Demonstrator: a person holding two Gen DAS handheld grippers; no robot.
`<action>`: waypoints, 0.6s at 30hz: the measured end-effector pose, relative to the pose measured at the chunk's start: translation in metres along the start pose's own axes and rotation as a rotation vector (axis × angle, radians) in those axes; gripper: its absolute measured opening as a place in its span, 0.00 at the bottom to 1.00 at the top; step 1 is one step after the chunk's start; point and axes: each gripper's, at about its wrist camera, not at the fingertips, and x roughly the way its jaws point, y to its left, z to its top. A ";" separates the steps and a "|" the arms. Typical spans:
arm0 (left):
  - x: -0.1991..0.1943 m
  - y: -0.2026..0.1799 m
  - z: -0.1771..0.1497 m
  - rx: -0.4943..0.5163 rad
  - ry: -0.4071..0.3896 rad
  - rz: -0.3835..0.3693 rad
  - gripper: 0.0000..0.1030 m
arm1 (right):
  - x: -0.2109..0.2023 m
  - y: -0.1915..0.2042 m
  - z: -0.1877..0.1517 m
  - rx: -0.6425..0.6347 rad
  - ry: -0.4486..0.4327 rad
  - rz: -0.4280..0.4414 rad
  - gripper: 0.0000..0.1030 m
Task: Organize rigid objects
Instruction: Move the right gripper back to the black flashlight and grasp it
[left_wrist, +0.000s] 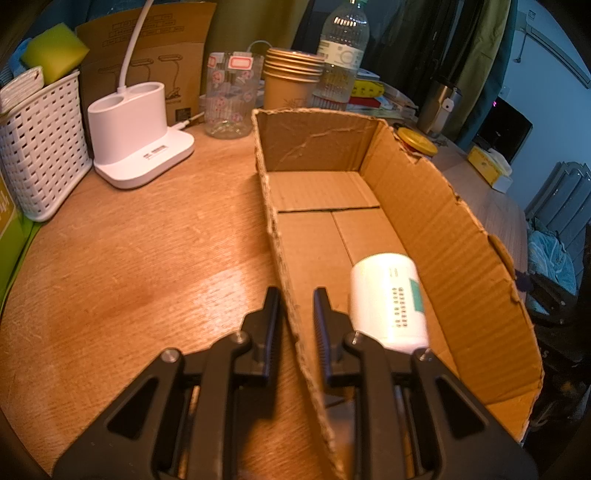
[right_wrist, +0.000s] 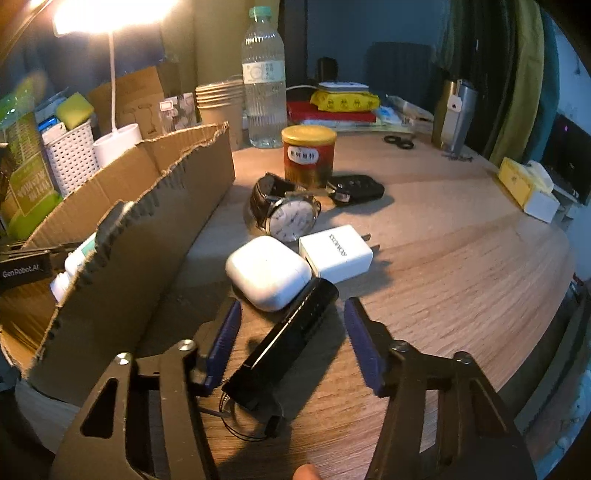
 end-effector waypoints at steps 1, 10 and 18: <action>0.000 0.000 0.000 0.000 0.000 0.000 0.19 | 0.001 0.000 -0.001 0.001 0.004 0.001 0.51; 0.000 0.000 0.000 0.000 0.000 0.000 0.19 | 0.008 -0.002 -0.003 0.016 0.035 -0.001 0.48; 0.000 0.000 0.000 0.000 0.000 0.000 0.19 | 0.006 -0.005 -0.004 0.021 0.025 0.006 0.21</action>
